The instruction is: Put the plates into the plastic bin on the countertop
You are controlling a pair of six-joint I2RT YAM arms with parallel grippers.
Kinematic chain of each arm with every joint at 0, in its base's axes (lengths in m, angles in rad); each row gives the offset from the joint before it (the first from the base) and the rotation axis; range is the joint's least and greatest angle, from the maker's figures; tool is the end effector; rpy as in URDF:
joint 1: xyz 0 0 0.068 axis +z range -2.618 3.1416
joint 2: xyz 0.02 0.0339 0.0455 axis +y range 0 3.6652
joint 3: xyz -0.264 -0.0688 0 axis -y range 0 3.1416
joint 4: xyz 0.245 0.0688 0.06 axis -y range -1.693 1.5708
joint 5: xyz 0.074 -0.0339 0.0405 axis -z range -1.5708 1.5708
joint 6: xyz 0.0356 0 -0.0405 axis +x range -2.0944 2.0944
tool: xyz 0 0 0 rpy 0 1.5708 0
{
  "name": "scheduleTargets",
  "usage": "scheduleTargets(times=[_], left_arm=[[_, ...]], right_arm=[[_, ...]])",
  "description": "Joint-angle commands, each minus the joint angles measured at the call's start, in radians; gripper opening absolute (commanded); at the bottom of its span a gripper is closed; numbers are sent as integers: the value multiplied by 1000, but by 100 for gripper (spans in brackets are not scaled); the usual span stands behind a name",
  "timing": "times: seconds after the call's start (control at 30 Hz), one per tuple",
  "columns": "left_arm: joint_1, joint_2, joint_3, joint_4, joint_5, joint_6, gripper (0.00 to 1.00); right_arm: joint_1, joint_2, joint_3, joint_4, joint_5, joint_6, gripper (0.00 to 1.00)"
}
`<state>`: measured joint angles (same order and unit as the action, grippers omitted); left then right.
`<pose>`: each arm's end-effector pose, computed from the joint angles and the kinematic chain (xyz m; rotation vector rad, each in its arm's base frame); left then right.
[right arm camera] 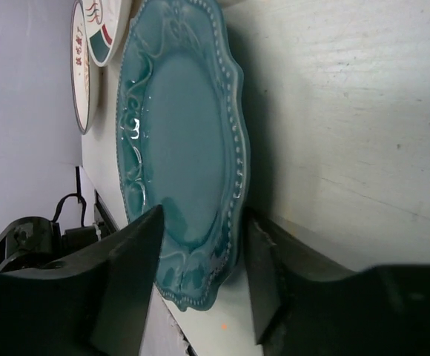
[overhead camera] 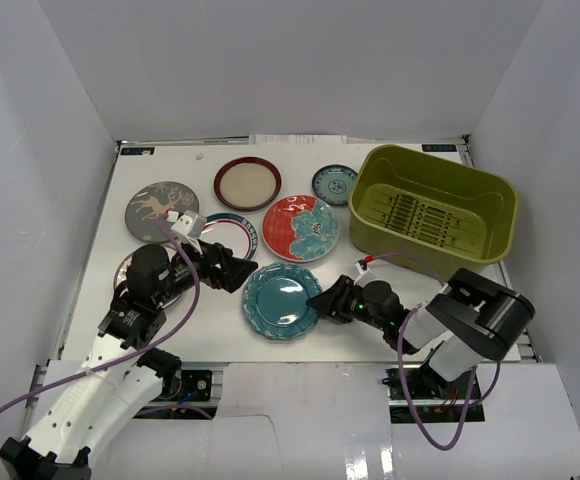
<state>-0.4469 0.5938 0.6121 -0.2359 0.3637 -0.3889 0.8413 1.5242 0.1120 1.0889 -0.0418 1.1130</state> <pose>0.1296 -0.0762 0.3025 0.3267 1.8413 -0.9139 0.1385 0.1572 0.1100 0.2580 2.1254 1.3019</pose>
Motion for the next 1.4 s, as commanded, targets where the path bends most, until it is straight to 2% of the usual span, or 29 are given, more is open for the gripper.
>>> scheduleTargets(times=[0.0,0.03,0.07,0.13,0.17,0.23,0.27,0.33,0.43,0.47,0.5,0.57,0.6,0.63,0.7,0.73,0.77,0.97,1.13,1.37], left_arm=[[7,-6,23,-5,11,10,98],[7,-6,23,-5,11,10,98],[7,-8,23,-5,11,10,98],[7,-8,23,-6,11,10,98],[7,-8,23,-6,11,12,98],[7,-11,25,-5,11,10,98],[8,-11,25,-5,11,10,98],[8,-14,25,-3,6,7,98],[8,-22,25,-3,-3,1,98],[8,-25,26,-5,-6,-2,98],[8,-26,26,-3,-9,-5,98],[10,-26,26,-3,-15,-13,98],[10,-28,28,-3,-14,-13,98],[10,-32,28,-5,-17,-15,98],[10,-37,28,-3,-20,-15,98],[10,-38,28,-3,-22,-16,98],[10,-43,26,-3,-23,-13,98],[8,-66,21,-2,-25,-15,98],[-6,-81,17,-6,-45,-22,98],[-50,-29,28,-55,-123,-56,98]], right_arm=[[5,117,3,184,-24,59,49],[5,132,2,236,-27,67,45],[5,151,-1,253,-26,76,36],[7,142,-12,262,-10,77,27],[8,107,-26,246,2,71,19],[10,47,-35,188,29,50,11],[10,-29,-35,99,36,22,8],[15,-122,-29,2,36,-11,8],[30,-359,20,-266,74,-91,8],[33,-490,47,-347,91,-119,8],[32,-557,113,-506,106,-175,8],[32,-703,194,-643,170,-231,8],[25,-737,292,-764,196,-301,8],[21,-775,345,-814,218,-332,8],[-46,-780,446,-906,230,-389,8],[-85,-759,548,-928,217,-431,8],[-182,-745,598,-946,157,-446,8],[-549,-579,881,-1029,10,-521,8],[-775,-510,928,-1067,-39,-550,8],[-965,-450,905,-1087,-107,-575,8]])
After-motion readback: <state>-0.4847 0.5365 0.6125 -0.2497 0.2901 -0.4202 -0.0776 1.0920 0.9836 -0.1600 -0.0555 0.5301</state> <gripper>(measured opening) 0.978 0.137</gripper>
